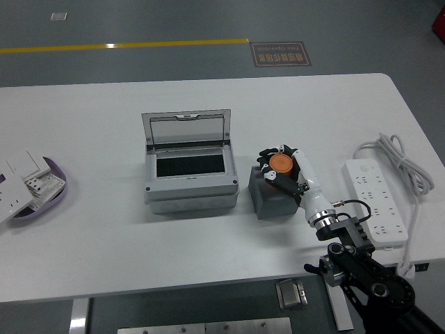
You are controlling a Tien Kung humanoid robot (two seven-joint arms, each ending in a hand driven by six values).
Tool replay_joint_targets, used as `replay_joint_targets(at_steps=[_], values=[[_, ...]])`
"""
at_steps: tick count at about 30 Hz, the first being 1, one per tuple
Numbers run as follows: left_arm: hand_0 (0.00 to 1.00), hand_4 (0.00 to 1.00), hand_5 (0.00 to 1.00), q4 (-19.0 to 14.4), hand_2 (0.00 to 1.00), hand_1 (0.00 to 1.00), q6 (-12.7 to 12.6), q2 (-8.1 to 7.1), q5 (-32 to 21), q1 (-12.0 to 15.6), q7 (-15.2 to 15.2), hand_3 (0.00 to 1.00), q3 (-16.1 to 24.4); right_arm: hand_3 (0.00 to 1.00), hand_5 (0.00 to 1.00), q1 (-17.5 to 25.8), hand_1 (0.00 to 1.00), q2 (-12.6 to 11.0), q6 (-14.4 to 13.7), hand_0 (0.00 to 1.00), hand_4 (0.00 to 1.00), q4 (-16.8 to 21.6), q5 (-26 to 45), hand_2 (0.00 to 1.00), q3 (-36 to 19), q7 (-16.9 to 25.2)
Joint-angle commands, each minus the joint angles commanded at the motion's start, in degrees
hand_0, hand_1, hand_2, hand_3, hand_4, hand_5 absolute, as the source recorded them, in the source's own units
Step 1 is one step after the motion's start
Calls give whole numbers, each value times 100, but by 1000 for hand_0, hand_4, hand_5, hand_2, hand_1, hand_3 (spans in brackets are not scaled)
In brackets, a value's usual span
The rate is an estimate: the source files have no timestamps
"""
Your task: Pick up the cylinder from the cube,place it in the box,flap close box
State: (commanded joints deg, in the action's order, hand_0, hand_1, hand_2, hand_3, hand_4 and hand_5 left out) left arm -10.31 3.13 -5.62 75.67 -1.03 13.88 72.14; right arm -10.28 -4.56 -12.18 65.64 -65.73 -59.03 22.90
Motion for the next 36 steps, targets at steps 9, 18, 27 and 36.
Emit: replay_joint_targets(at_steps=[9, 18, 27, 36], values=[[602, 660, 255, 0, 557, 582, -2, 3, -4, 6, -4, 598, 10, 220, 2, -26, 346, 2, -146, 309, 2, 60, 14, 286, 18, 161], [602, 659, 254, 0, 558, 583, -10, 1, -1, 16, 8, 599, 18, 212, 2, -307, 310, 3, -363, 286, 2, 545, -274, 260, 203, 107], [602, 661, 257, 0, 558, 582, -4, -19, 70, 26, 39, 600, 49, 209, 2, -1179, 215, 164, -532, 102, 2, 680, -943, 244, 919, -515], [603, 664, 263, 0, 559, 583, -7, -61, 173, 28, 90, 600, 139, 205, 2, -2106, 167, 393, -172, 2, 2, 361, -2250, 246, 1674, -1751]])
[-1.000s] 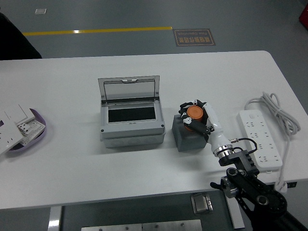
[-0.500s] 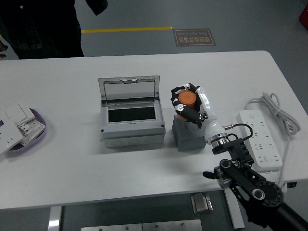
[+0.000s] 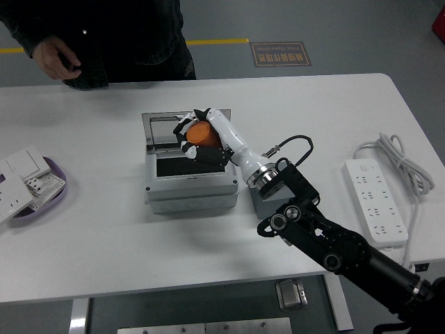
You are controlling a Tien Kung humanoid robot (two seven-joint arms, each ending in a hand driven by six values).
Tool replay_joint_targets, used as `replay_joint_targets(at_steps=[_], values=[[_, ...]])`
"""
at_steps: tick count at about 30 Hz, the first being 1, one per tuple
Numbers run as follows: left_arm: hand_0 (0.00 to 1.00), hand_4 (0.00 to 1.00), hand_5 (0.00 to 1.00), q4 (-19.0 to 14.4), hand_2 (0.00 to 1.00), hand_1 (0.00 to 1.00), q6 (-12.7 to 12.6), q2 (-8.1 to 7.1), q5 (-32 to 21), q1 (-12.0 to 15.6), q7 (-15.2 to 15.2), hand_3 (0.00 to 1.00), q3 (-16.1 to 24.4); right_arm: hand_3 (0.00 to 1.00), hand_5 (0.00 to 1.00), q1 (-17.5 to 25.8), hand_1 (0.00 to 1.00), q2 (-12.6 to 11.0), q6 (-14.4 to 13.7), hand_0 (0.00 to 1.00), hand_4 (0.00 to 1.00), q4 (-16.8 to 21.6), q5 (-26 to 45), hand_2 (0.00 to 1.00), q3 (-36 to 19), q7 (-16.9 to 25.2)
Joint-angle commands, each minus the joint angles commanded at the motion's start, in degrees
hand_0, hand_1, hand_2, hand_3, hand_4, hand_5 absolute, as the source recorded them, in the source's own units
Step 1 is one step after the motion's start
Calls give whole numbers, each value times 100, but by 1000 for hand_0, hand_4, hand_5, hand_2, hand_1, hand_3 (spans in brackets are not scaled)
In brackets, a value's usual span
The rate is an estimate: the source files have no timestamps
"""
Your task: Pick up the cylinder from the cube,place it in the box,flap close box
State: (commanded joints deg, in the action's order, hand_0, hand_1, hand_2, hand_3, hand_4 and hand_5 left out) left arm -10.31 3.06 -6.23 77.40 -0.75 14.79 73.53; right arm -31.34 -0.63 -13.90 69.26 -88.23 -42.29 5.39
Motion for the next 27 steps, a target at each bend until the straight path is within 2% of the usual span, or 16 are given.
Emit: replay_joint_targets(at_steps=[2, 8, 10, 14, 20, 21, 26, 27], values=[[603, 664, 263, 0, 559, 583, 3, -6, 32, -9, 11, 600, 25, 205, 2, -163, 167, 63, 117, 2, 2, -104, -342, 246, 161, -327], [602, 667, 269, 0, 559, 582, 18, -18, 97, -43, 23, 601, 64, 206, 2, -443, 171, 63, 296, 2, 2, -356, -1117, 249, 479, -1076], [603, 668, 275, 0, 559, 583, 20, -21, 103, -48, 25, 601, 67, 214, 2, -499, 204, 63, 362, 2, 2, -417, -1376, 270, 521, -1266], [603, 668, 275, 0, 559, 583, 16, -23, 103, -44, 33, 601, 68, 214, 2, -561, 204, 63, 519, 2, 2, -495, -1838, 270, 525, -1373], [603, 669, 277, 0, 559, 583, 18, -25, 131, -61, 33, 601, 91, 224, 2, -663, 223, 63, 646, 22, 2, -575, -2285, 287, 571, -1303], [602, 670, 278, 0, 558, 582, 20, -26, 137, -66, 31, 601, 95, 368, 2, -680, 435, 63, 655, 412, 248, -583, -2308, 435, 589, -1289], [602, 670, 278, 0, 558, 582, 27, -32, 147, -80, 26, 601, 101, 368, 2, -735, 435, 63, 729, 412, 248, -613, -2409, 435, 646, -1267], [602, 668, 277, 0, 559, 582, 27, -33, 146, -79, 27, 602, 99, 582, 2, -740, 578, 63, 751, 661, 401, -621, -2429, 548, 651, -1272]])
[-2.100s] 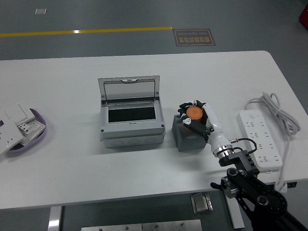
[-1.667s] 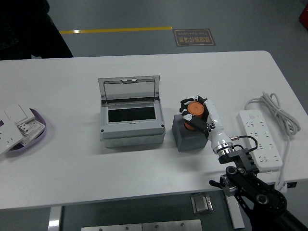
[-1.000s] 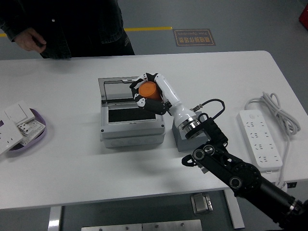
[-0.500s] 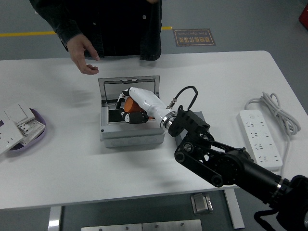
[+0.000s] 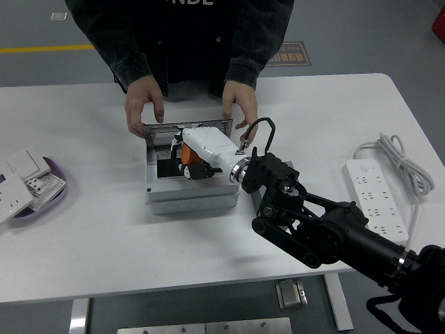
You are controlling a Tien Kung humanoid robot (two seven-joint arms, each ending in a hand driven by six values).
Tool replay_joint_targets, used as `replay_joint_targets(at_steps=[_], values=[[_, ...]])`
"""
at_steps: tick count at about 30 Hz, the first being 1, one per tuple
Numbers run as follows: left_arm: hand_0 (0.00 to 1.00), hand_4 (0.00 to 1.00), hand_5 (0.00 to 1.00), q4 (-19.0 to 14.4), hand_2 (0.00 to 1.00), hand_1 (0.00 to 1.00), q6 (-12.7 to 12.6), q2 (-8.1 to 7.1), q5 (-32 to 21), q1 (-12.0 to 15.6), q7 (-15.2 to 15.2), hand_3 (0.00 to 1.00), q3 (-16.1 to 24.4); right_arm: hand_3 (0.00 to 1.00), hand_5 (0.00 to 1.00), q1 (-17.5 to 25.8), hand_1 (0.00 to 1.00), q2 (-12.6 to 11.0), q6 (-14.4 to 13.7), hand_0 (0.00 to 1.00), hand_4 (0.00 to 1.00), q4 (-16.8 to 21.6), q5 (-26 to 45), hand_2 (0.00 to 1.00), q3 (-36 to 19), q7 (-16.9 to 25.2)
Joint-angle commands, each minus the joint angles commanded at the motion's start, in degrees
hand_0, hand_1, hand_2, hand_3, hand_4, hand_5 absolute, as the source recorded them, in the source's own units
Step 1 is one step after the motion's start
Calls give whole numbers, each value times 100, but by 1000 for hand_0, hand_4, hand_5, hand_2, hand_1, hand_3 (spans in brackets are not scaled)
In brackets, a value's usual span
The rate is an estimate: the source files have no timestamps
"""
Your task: Pick up the cylinder from the cube,place it in the box,flap close box
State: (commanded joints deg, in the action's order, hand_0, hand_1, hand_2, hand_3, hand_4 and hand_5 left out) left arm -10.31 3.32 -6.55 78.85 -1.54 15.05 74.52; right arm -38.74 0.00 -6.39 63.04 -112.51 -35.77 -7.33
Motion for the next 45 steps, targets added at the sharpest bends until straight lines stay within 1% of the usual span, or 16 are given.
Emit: replay_joint_targets(at_steps=[5, 6, 11, 12, 17, 18, 23, 24, 26, 29, 31, 36, 40, 41, 42, 45], values=[[602, 668, 277, 0, 559, 582, -3, -2, -10, 12, 5, 602, -11, 582, 2, -14, 578, 0, 99, 661, 401, -37, -95, 548, 24, -45], [602, 668, 276, 0, 559, 582, -3, -2, -9, 12, 6, 602, -11, 659, 131, -16, 649, 0, 113, 713, 375, -43, -114, 609, 29, -54], [602, 668, 276, 0, 559, 582, -1, -3, -8, 4, 3, 602, -12, 659, 131, -35, 649, 0, 150, 713, 375, -57, -198, 609, 55, -81], [602, 667, 277, 0, 559, 582, -1, -3, -6, 3, 2, 602, -11, 709, 158, -38, 716, 0, 154, 837, 594, -58, -211, 691, 61, -83], [602, 667, 277, 0, 559, 582, 0, -5, -7, 5, 1, 602, -15, 709, 158, -47, 716, 0, 173, 837, 594, -61, -238, 691, 83, -87], [602, 668, 276, 0, 559, 582, 0, -6, -4, 5, 1, 601, -13, 753, 132, -48, 728, 0, 177, 861, 628, -62, -238, 715, 88, -84], [602, 668, 276, 0, 559, 582, 4, -3, 1, -1, -4, 601, -13, 753, 132, -44, 728, 0, 184, 861, 628, -58, -214, 715, 99, -51], [602, 668, 276, 0, 559, 582, 4, -2, 2, -2, -4, 602, -13, 782, 127, -40, 730, 0, 183, 864, 655, -57, -198, 718, 98, -43], [602, 668, 276, 0, 559, 582, 5, 0, 1, -4, -5, 602, -14, 782, 127, -30, 730, 0, 170, 864, 655, -52, -134, 718, 92, -18], [602, 668, 276, 0, 559, 582, 3, 4, -5, -3, -4, 602, -17, 782, 127, 27, 730, 0, 52, 864, 655, -21, 204, 718, 87, 128], [602, 668, 278, 0, 559, 582, 1, 7, -15, -1, -5, 601, -21, 799, 128, 87, 733, 0, -64, 863, 682, 32, 540, 720, 77, 308], [602, 670, 280, 0, 559, 582, -8, 19, -60, 17, -6, 601, -47, 800, 136, 207, 729, -8, -382, 855, 695, 489, 1520, 717, -137, 807], [602, 670, 280, 0, 559, 582, -8, 21, -48, 22, -2, 601, -41, 800, 136, 22, 729, -140, -498, 855, 695, 772, 2151, 717, -325, 878], [602, 670, 280, 0, 559, 582, -6, 19, -39, 18, -4, 601, -34, 800, 136, -64, 729, -184, -506, 855, 695, 763, 2282, 717, -355, 867], [602, 669, 280, 0, 559, 582, -5, 16, -31, 12, -6, 601, -29, 783, 167, -159, 712, -228, -506, 827, 705, 721, 2420, 700, -374, 854], [602, 669, 280, 0, 559, 582, 1, 7, -13, -6, -9, 601, -19, 783, 167, -408, 712, -320, -480, 827, 705, 443, 2637, 700, -353, 836]])
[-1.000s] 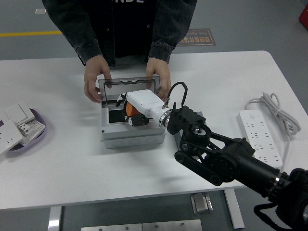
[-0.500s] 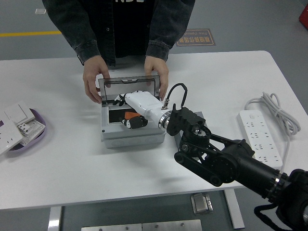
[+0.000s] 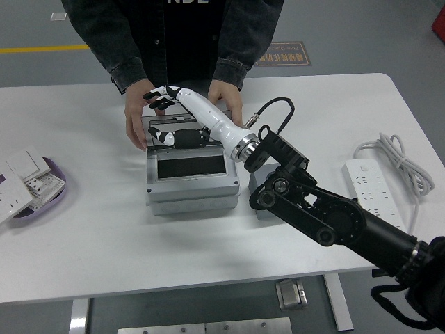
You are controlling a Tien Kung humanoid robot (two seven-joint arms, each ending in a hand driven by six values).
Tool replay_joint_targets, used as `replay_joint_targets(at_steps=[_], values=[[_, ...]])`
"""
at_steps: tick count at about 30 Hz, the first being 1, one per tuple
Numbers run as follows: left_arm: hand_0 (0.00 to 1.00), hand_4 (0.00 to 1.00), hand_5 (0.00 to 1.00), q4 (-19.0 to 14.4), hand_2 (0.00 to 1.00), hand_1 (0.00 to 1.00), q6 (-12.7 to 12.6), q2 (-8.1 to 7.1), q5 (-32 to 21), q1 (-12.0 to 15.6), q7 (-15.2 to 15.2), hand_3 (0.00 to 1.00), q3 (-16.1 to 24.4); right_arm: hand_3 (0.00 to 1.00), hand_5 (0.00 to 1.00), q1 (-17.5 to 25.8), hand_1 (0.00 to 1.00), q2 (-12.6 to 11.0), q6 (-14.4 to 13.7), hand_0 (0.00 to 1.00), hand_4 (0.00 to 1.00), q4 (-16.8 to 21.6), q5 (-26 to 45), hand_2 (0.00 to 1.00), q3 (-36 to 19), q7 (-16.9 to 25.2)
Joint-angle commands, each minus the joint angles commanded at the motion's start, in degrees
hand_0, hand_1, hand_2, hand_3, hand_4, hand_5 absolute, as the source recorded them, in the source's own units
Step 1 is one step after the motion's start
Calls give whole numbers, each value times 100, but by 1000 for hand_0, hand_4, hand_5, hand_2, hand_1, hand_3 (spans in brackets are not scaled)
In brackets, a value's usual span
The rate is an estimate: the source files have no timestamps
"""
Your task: Pick up the cylinder from the cube,place it in the box,flap close box
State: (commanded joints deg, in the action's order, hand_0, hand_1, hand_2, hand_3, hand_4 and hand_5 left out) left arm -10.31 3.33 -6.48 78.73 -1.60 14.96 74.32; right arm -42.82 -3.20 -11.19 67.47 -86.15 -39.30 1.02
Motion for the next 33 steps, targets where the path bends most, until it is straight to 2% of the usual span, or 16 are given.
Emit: replay_joint_targets(at_steps=[7, 12, 19, 25, 29, 32, 33], values=[[602, 669, 280, 0, 559, 582, 0, -5, 0, -10, 6, 602, -8, 761, 167, -289, 699, -164, 88, 819, 690, -652, 234, 689, 210, -10], [602, 669, 279, 0, 559, 582, -6, -10, -16, 5, 12, 602, -23, 755, 165, -285, 698, -339, 126, 816, 682, -644, 308, 689, 446, -64], [601, 669, 278, 0, 559, 582, -8, -17, -27, 0, -2, 602, -28, 748, 171, -156, 697, -702, 116, 816, 677, -167, 305, 688, 706, -169], [602, 668, 276, 0, 559, 583, -19, -25, -87, 16, -21, 601, -66, 751, 180, 56, 694, -1054, 5, 806, 682, 488, 211, 687, 846, -327], [601, 668, 275, 0, 558, 582, -28, -35, -126, 26, -33, 601, -92, 748, 181, 211, 686, -1143, -27, 801, 679, 740, 474, 685, 997, -293], [601, 668, 275, 0, 558, 582, -33, -39, -151, 28, -39, 601, -108, 748, 181, 339, 686, -1150, -13, 801, 679, 744, 844, 685, 1105, -168], [601, 668, 273, 0, 558, 582, -35, -37, -161, 29, -41, 601, -115, 739, 191, 379, 679, -1149, -11, 763, 652, 736, 979, 678, 1131, -119]])
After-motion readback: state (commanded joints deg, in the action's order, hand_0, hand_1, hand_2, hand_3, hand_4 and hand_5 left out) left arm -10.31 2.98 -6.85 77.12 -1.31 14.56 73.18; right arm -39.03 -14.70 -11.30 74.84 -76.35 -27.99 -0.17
